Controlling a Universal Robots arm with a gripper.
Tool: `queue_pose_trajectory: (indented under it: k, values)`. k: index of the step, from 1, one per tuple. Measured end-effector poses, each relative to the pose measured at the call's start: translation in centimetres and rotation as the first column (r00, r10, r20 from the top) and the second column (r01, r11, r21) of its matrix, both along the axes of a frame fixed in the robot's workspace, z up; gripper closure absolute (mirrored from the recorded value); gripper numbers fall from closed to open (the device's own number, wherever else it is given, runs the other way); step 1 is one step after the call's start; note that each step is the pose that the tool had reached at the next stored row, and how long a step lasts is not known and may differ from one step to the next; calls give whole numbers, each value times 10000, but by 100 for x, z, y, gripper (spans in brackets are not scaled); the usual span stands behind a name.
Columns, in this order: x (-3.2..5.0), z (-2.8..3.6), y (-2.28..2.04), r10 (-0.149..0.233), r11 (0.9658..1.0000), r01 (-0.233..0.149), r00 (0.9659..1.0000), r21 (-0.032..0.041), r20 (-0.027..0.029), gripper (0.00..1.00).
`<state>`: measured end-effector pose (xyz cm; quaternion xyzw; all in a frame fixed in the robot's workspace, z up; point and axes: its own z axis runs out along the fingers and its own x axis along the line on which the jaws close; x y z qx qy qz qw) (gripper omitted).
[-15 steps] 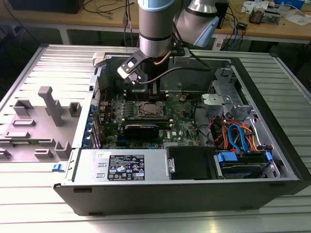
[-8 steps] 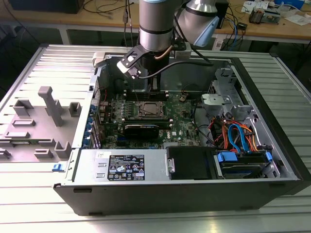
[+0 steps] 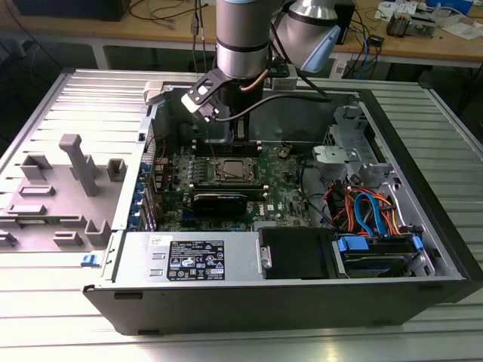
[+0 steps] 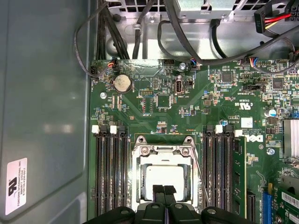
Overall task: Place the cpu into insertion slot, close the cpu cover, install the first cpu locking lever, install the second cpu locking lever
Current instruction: 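Install the first cpu locking lever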
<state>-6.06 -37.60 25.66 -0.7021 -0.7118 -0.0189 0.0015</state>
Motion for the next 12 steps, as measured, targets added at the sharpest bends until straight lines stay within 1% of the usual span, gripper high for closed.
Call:
queue_pose_trajectory:
  k: [10, 11, 12]
  values:
    - [0, 0, -3, 41, 10000, -41, 10000, 3, 0, 89]
    - [0, 0, -4, 151, 9999, -151, 9999, 3, -1, 89]
    - [0, 0, -4, 356, 9994, -356, 9994, 2, 0, 89]
